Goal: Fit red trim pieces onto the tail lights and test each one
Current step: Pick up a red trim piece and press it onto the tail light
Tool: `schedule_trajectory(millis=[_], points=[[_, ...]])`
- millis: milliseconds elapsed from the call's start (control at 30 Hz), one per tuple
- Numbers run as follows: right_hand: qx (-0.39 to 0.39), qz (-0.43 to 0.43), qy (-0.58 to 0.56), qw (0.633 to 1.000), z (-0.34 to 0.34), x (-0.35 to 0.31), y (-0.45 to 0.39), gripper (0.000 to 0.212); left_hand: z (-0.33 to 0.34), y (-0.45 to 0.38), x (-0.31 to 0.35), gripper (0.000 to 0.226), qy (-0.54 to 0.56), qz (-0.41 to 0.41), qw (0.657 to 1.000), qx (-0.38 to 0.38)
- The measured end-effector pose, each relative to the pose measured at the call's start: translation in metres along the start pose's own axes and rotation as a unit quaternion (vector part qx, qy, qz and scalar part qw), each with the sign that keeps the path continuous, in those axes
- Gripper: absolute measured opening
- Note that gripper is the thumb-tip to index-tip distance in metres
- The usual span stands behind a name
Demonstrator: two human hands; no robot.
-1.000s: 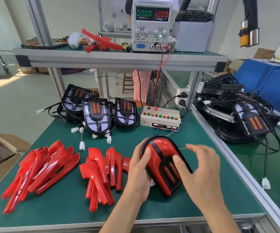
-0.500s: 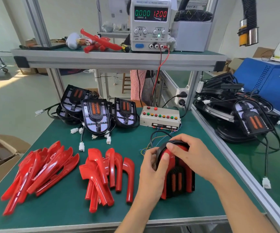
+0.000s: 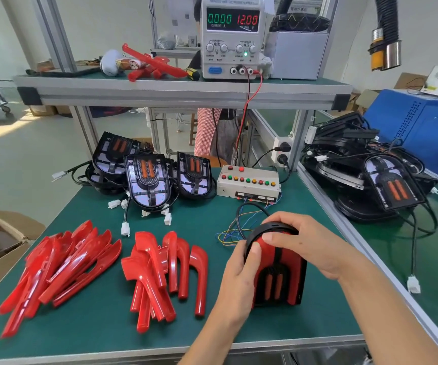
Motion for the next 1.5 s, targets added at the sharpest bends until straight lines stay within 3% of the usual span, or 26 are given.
schedule_trajectory(millis=[267, 633, 933, 1133, 1233, 1500], points=[[0.013, 0.069, -0.087, 0.994, 0.001, 0.001, -0.001, 0.014, 0.003, -0.006, -0.005, 0.032, -0.004, 0.02, 1.0, 0.021], [-0.011, 0.098, -0.101, 0.99, 0.0, -0.004, -0.002, 0.019, 0.003, -0.007, -0.005, 0.032, 0.009, 0.017, 1.0, 0.024], [0.031, 0.021, -0.03, 0.999, 0.002, 0.004, 0.006, 0.009, 0.003, -0.005, -0.004, 0.033, -0.029, 0.019, 0.999, 0.011], [0.0, 0.013, -0.009, 1.0, 0.0, 0.005, 0.008, 0.028, -0.008, 0.002, -0.011, 0.036, -0.049, 0.019, 0.998, -0.033], [0.023, -0.006, 0.025, 0.999, 0.0, 0.006, 0.008, 0.023, -0.011, 0.002, -0.009, 0.034, -0.068, 0.036, 0.996, -0.045], [0.04, -0.027, 0.053, 0.997, 0.0, 0.006, 0.005, 0.02, -0.01, -0.001, -0.011, 0.024, -0.093, 0.074, 0.993, 0.009]])
Point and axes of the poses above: each hand's wrist, its own y-axis away from the middle knuckle, its own z-axis out of the palm, x = y × z, the point moved 3 cm from there along -y, towards the middle knuckle
